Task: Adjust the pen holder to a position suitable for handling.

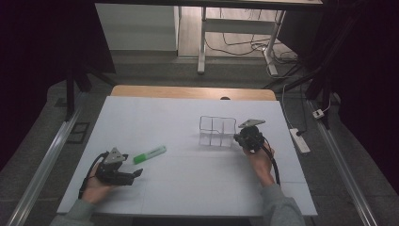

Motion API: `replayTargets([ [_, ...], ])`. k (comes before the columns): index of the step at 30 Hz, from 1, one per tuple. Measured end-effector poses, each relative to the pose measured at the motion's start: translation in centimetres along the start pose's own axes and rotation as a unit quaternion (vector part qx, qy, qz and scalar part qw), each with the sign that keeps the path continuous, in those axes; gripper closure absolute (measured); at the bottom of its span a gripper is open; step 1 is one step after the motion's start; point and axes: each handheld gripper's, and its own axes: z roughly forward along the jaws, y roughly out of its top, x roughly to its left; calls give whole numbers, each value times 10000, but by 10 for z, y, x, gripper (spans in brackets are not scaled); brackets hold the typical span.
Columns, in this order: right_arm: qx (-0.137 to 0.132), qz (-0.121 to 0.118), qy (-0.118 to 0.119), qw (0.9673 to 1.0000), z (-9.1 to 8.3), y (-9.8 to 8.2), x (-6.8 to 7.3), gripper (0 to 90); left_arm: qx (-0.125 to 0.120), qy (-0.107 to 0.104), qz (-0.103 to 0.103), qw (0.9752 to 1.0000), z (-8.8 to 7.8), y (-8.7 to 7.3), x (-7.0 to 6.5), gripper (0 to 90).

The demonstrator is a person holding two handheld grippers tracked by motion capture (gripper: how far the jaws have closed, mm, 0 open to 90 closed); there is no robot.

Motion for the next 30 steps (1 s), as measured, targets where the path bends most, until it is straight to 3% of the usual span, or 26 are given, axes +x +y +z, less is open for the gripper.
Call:
replayTargets([
  [30, 4, -111, 112, 9999, 12, 15, 22, 897, -8, -46, 10, 10000, -1, 1, -1, 156],
])
